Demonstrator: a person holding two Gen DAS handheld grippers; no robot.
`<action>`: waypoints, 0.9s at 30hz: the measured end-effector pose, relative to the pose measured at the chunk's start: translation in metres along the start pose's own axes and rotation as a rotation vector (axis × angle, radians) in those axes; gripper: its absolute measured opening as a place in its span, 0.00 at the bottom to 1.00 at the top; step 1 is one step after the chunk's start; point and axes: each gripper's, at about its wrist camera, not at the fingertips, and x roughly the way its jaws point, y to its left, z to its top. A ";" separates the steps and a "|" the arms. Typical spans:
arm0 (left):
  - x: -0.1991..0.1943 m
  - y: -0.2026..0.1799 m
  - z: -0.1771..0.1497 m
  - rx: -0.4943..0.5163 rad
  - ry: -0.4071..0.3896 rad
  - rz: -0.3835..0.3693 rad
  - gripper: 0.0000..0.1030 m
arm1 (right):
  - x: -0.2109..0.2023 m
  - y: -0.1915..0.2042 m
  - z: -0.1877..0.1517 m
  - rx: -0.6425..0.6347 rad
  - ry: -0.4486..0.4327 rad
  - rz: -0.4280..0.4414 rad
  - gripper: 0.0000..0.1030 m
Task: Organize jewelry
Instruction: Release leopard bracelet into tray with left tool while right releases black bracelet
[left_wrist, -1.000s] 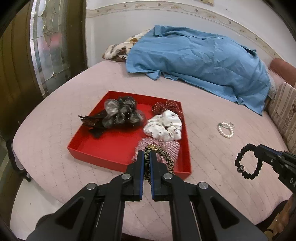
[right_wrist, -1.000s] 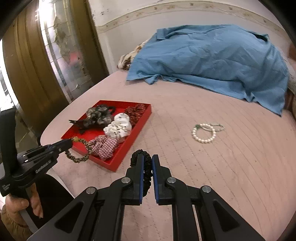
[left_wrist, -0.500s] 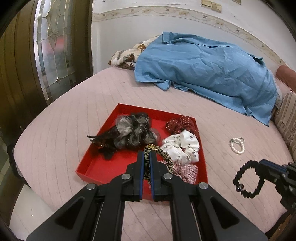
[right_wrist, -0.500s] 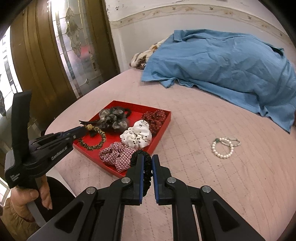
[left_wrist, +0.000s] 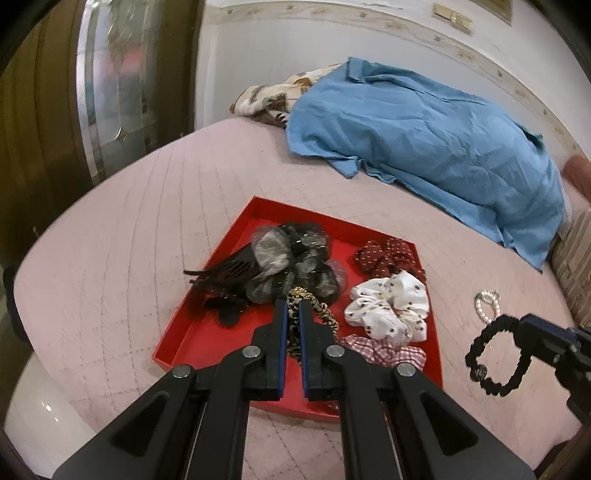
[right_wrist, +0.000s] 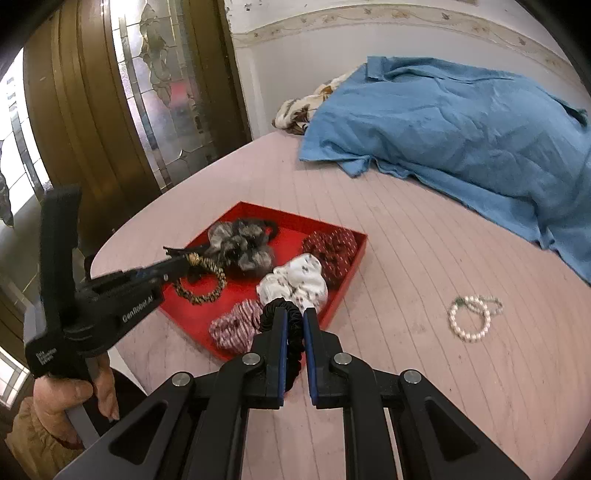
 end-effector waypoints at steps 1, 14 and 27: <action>0.003 0.004 0.000 -0.013 0.005 -0.001 0.05 | 0.002 0.002 0.003 -0.006 -0.002 0.000 0.10; 0.029 0.021 -0.003 -0.107 0.063 -0.056 0.05 | 0.065 0.022 0.062 -0.094 0.029 -0.022 0.10; 0.047 0.025 -0.001 -0.111 0.091 -0.074 0.05 | 0.162 0.012 0.103 -0.005 0.171 -0.029 0.10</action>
